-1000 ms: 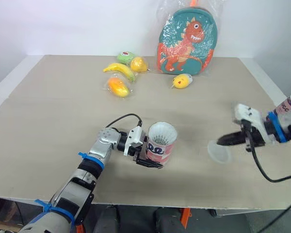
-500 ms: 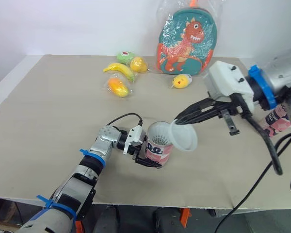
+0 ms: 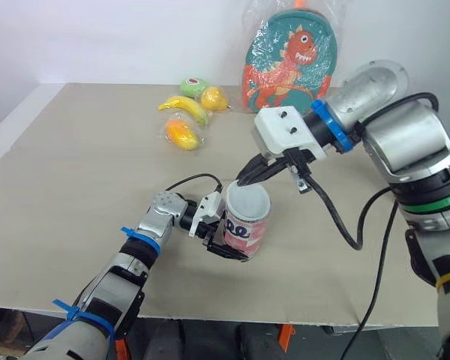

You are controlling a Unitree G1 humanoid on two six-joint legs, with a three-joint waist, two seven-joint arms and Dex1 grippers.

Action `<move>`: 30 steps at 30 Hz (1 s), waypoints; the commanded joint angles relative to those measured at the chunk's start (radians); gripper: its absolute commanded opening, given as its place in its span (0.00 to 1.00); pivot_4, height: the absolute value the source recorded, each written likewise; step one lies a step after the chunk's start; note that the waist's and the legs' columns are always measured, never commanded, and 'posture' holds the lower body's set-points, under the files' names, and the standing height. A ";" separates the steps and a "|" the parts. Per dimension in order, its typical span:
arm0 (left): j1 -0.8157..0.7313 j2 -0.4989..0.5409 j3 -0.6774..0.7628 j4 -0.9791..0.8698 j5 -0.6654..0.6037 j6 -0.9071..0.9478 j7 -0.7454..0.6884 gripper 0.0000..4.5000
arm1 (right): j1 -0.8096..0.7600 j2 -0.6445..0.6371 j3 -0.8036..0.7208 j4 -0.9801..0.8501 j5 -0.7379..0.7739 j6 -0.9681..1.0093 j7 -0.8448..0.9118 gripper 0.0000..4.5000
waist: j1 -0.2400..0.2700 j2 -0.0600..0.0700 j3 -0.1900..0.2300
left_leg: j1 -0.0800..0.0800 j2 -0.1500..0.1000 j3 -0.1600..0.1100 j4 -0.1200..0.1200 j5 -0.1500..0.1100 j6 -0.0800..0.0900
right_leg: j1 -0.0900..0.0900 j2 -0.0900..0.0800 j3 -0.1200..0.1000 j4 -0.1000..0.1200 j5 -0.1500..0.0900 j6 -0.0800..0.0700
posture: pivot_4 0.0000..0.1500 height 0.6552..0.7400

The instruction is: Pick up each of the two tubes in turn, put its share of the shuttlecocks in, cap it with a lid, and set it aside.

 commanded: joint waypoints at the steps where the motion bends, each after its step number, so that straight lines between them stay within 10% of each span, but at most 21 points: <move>1: 0.032 0.026 -0.024 0.019 0.031 0.023 -0.014 0.81 | -0.031 -0.017 0.000 -0.013 0.006 -0.025 0.044 0.01 | 0.000 0.000 0.000 | 0.000 0.000 0.000 0.000 0.000 0.000 | 0.000 0.000 0.000 0.000 0.000 0.000 | 1.00 1.00; 30: 0.032 0.036 -0.006 -0.016 0.026 0.065 -0.014 0.81 | -0.042 -0.040 0.094 -0.046 -0.046 -0.142 0.031 0.01 | -0.002 -0.001 0.000 | 0.000 0.001 0.000 -0.001 0.000 0.000 | 0.000 0.001 -0.001 0.000 -0.001 -0.001 | 1.00 1.00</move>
